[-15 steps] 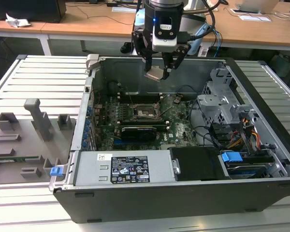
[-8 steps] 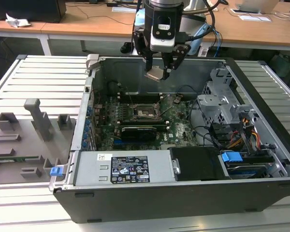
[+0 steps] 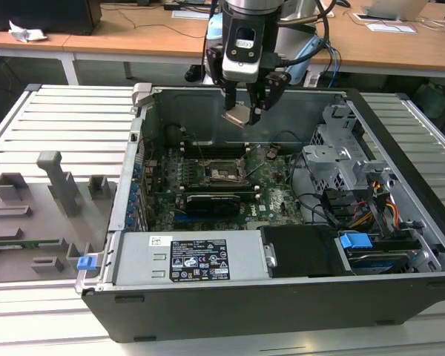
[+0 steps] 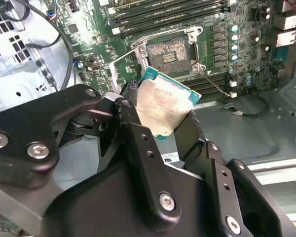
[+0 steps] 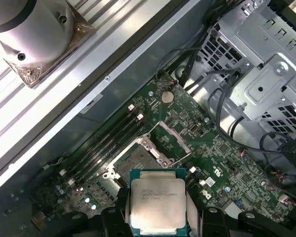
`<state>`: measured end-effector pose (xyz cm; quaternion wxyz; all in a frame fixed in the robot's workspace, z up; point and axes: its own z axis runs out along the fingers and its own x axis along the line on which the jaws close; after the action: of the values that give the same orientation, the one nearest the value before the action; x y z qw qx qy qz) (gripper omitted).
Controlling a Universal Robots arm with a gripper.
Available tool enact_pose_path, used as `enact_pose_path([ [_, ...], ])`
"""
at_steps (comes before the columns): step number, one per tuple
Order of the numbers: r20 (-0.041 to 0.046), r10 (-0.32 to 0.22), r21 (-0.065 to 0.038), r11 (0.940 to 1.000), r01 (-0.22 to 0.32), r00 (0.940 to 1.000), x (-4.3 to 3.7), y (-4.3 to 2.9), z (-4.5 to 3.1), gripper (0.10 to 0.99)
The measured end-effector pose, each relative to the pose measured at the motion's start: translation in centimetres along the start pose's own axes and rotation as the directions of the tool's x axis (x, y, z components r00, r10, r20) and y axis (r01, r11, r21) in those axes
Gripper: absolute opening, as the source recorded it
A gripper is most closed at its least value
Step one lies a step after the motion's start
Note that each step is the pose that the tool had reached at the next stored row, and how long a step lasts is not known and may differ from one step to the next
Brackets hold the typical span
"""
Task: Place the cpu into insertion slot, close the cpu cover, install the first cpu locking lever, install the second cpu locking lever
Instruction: 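Place the cpu into insertion slot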
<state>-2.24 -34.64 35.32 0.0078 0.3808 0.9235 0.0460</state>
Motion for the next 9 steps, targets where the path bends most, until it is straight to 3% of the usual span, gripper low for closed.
enact_pose_path([
  [9, 0.0099, 0.111, -0.003, 0.9938, -0.111, 0.9938, 0.0, -0.01, 0.15, 0.541],
])
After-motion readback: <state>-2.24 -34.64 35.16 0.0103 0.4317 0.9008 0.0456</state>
